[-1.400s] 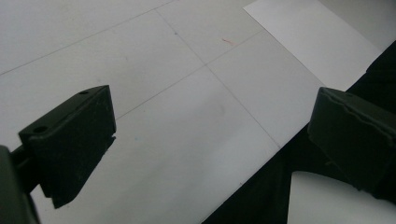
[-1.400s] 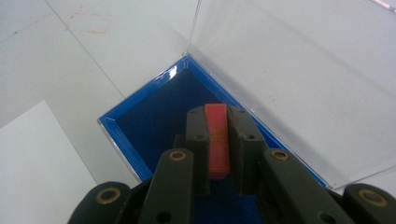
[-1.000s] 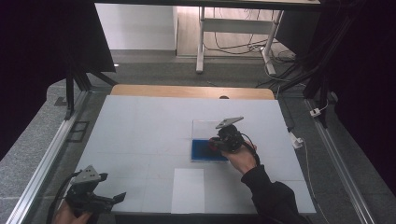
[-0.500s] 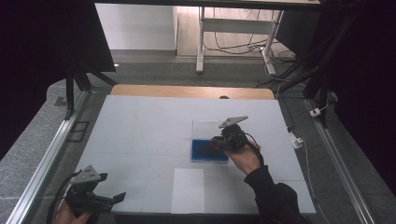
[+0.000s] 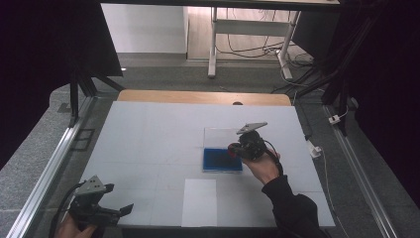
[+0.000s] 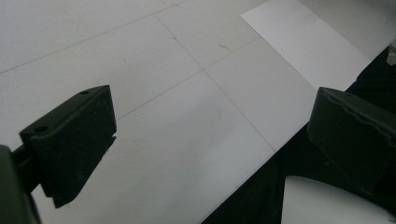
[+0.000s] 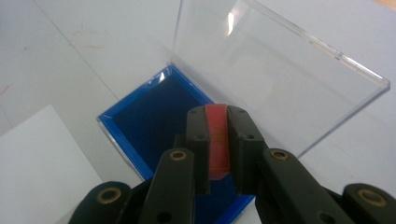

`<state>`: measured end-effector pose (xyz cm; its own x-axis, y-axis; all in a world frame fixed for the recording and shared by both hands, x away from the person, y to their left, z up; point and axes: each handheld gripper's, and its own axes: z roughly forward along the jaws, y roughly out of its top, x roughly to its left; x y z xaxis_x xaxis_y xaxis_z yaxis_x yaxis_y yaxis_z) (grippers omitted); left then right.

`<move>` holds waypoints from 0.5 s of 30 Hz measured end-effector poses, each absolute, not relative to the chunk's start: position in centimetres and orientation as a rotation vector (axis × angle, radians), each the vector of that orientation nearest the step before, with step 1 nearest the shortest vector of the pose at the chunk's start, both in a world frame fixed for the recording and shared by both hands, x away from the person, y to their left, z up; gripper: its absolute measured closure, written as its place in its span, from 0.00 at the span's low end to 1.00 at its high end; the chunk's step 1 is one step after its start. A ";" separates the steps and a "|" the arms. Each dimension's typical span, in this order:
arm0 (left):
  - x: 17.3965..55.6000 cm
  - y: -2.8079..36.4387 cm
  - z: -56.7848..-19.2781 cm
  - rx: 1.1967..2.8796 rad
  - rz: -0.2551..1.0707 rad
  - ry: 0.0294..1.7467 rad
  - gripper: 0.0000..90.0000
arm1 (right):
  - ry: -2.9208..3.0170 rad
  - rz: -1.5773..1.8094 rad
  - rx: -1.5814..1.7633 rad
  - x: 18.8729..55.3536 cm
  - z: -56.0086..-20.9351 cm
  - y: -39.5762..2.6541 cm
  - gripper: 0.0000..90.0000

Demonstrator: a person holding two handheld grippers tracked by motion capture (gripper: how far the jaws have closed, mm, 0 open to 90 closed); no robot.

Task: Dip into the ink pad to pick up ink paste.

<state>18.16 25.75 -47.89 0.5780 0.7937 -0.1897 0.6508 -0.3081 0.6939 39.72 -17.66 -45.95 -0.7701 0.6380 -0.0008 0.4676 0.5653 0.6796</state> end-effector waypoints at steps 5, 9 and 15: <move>18.2 25.8 -47.9 2.052 0.242 1.148 0.02 | 2.561 0.981 0.919 39.9 -46.5 -17.8 0.89; 18.2 25.8 -47.9 2.052 0.241 1.147 0.02 | 2.559 0.957 0.929 40.0 -47.0 -17.7 0.89; 18.2 25.8 -47.9 2.051 0.236 1.147 0.02 | 2.566 0.947 0.949 40.3 -47.6 -17.9 0.89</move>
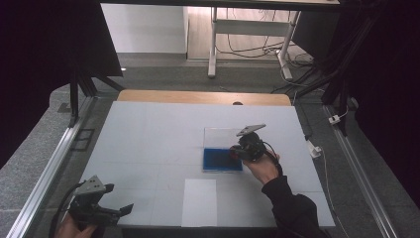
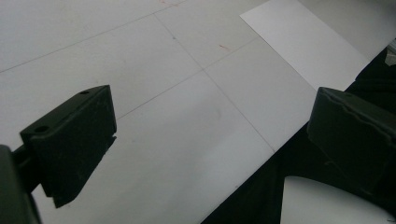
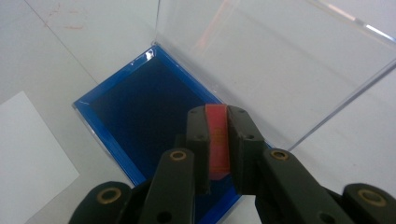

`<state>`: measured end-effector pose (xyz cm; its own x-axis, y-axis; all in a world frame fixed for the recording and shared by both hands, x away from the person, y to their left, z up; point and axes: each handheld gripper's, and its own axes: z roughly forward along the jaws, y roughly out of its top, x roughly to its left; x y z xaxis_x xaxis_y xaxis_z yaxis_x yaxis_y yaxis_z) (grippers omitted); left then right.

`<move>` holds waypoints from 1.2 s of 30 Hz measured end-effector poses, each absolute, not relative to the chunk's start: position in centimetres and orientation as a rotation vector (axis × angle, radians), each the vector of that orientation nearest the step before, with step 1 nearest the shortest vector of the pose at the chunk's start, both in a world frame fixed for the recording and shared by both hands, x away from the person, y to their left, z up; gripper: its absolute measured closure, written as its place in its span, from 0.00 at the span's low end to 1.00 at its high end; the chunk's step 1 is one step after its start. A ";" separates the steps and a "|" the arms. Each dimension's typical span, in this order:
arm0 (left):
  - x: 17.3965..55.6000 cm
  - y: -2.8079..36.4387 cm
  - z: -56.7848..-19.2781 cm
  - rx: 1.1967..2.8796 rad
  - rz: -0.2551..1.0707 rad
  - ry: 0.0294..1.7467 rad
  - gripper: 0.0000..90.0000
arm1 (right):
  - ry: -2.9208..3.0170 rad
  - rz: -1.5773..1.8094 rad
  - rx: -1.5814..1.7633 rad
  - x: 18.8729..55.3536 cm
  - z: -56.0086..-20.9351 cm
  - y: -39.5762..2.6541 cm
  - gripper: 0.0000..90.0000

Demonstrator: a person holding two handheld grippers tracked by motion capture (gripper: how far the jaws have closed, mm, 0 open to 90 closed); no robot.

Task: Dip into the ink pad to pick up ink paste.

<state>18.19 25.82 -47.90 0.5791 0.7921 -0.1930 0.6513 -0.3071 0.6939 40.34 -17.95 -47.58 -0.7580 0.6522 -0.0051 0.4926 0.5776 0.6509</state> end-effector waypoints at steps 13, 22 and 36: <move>18.2 25.8 -47.9 2.051 0.233 1.152 0.02 | 2.569 0.946 0.999 40.6 -48.2 -18.2 0.89; 18.3 25.7 -47.9 2.060 0.233 1.154 0.02 | 2.543 0.858 0.895 39.6 -48.3 -17.0 0.90; 18.3 25.7 -47.9 2.060 0.229 1.154 0.02 | 2.551 0.942 0.998 40.4 -48.4 -18.0 0.90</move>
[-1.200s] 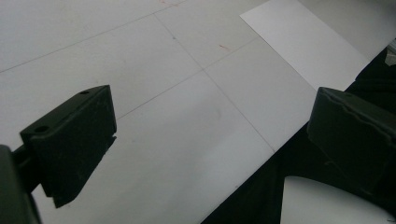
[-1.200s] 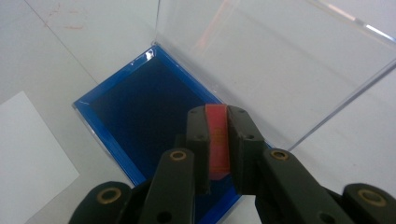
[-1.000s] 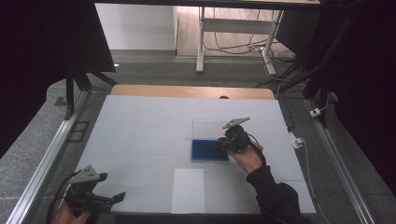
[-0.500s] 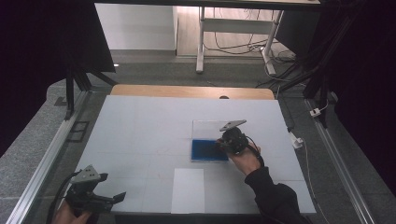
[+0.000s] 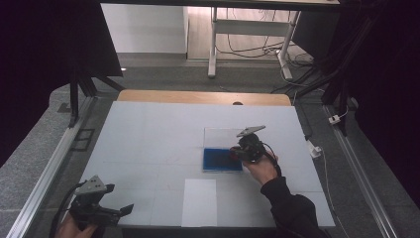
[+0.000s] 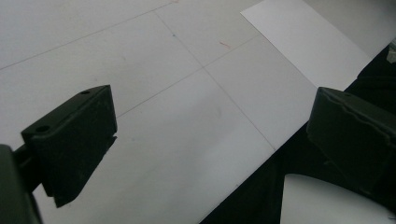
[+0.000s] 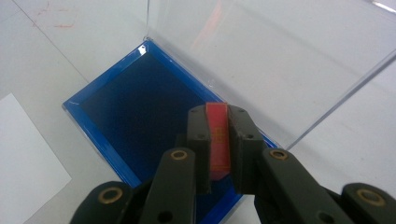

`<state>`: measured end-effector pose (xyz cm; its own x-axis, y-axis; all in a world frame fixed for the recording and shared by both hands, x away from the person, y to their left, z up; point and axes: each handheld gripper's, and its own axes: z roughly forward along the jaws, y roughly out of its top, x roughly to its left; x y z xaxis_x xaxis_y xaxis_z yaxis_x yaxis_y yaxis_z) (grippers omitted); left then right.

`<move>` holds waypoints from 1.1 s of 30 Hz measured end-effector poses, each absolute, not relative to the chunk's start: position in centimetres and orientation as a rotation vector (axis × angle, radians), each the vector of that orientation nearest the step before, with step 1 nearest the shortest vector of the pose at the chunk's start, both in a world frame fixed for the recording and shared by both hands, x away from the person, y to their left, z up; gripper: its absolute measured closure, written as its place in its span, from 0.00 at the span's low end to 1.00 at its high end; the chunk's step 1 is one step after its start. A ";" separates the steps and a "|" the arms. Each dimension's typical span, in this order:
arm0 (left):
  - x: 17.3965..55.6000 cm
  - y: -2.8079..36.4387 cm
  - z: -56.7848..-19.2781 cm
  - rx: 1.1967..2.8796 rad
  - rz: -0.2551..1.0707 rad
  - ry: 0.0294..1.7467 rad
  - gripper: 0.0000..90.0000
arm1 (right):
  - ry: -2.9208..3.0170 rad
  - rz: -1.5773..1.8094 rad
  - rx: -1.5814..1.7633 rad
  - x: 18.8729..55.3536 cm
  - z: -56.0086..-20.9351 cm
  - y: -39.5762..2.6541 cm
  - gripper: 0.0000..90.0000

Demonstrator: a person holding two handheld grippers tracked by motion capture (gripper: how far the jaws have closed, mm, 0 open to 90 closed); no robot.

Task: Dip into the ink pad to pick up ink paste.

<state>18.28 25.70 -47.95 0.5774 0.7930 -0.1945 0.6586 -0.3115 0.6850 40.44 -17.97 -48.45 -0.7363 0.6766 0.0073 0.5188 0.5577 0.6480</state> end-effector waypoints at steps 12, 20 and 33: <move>18.3 25.7 -47.9 2.061 0.231 1.152 0.02 | 2.554 0.912 0.963 40.1 -48.3 -17.6 0.89; 18.3 25.7 -47.9 2.060 0.233 1.151 0.02 | 2.538 1.009 0.958 40.0 -47.2 -17.7 0.89; 18.2 25.7 -47.9 2.060 0.234 1.148 0.02 | 2.583 1.057 0.887 39.2 -47.1 -15.9 0.89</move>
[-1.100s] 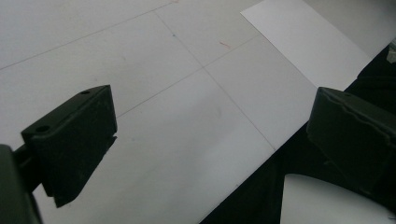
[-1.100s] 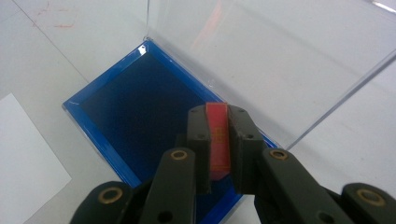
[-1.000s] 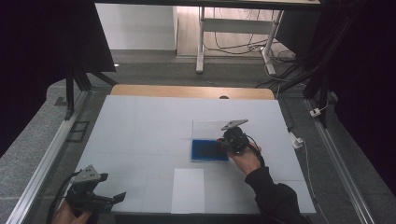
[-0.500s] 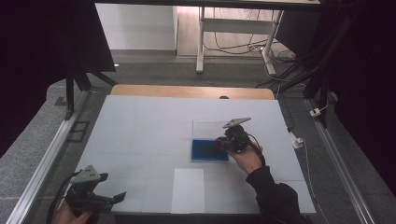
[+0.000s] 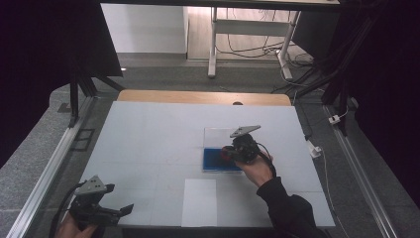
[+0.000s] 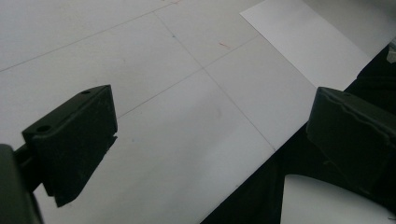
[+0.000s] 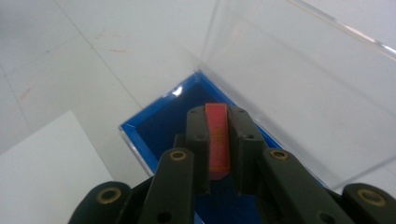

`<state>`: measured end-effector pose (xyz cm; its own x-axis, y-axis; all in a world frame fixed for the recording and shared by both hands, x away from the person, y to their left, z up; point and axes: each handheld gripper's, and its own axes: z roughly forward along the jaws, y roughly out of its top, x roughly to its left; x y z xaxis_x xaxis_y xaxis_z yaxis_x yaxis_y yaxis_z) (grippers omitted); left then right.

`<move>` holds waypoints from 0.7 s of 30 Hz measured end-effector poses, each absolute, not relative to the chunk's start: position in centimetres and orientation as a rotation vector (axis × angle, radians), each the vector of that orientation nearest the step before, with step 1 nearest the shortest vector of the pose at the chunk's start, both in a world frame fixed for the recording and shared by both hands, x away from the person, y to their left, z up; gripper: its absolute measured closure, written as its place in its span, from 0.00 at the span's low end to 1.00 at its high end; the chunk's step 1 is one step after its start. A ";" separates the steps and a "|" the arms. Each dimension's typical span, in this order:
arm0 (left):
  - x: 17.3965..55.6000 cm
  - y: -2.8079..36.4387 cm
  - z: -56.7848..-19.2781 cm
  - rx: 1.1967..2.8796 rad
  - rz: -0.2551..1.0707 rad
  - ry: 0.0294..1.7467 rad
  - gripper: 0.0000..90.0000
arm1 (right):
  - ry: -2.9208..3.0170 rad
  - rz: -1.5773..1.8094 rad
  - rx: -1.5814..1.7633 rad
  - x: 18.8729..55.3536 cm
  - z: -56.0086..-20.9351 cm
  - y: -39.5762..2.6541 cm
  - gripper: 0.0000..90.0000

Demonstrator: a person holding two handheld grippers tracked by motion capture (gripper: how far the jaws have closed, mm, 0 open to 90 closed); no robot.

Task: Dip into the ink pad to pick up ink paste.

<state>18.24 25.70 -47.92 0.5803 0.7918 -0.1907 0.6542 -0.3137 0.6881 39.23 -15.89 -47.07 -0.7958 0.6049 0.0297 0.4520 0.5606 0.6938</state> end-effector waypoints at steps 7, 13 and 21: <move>18.2 25.7 -47.9 2.061 0.234 1.147 0.02 | 2.613 1.080 0.847 38.9 -47.4 -14.5 0.89; 18.2 25.7 -47.9 2.062 0.237 1.147 0.02 | 2.639 1.084 0.818 38.6 -47.9 -13.4 0.89; 18.2 25.7 -47.9 2.062 0.237 1.145 0.02 | 2.661 1.056 0.788 38.4 -48.6 -12.2 0.89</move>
<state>18.22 25.68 -47.92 0.5819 0.7914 -0.1873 0.6519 -0.3161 0.6893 38.39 -12.25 -48.64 -0.8453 0.5332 0.0336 0.4112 0.6092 0.6780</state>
